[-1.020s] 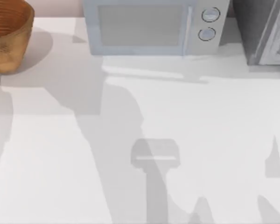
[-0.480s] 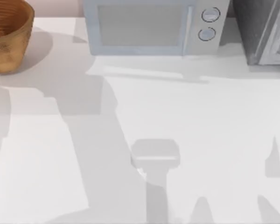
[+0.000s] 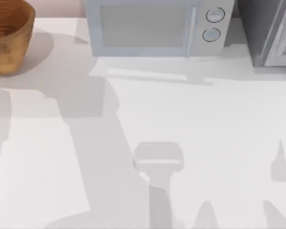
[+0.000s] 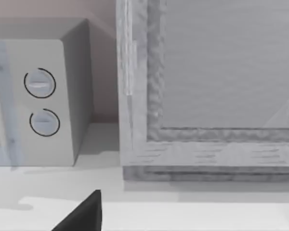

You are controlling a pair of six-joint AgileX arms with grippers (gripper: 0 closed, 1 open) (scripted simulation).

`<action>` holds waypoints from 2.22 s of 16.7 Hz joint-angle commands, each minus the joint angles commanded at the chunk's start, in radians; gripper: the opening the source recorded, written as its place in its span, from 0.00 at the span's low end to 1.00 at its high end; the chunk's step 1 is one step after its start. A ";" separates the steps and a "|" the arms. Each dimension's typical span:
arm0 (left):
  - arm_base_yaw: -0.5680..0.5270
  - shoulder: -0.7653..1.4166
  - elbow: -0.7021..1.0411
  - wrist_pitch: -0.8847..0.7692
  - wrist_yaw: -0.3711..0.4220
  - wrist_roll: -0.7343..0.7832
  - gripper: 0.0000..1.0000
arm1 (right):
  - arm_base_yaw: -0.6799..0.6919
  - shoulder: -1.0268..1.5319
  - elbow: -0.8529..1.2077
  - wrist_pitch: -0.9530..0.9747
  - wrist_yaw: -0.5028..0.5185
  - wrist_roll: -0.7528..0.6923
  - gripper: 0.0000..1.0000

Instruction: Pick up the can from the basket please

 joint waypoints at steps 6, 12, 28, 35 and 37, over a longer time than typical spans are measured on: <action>-0.012 0.060 0.016 0.050 -0.003 -0.012 1.00 | 0.000 0.000 0.000 0.000 0.000 0.000 1.00; -0.023 0.115 0.030 0.094 -0.006 -0.022 1.00 | 0.000 0.000 0.000 0.000 0.000 0.000 1.00; -0.026 0.127 0.033 0.104 -0.007 -0.025 0.32 | 0.000 0.000 0.000 0.000 0.000 0.000 1.00; -0.026 0.127 0.033 0.104 -0.007 -0.025 0.00 | 0.000 0.000 0.000 0.000 0.000 0.000 1.00; -0.026 0.127 0.033 0.104 -0.007 -0.025 0.00 | 0.000 0.000 0.000 0.000 0.000 0.000 1.00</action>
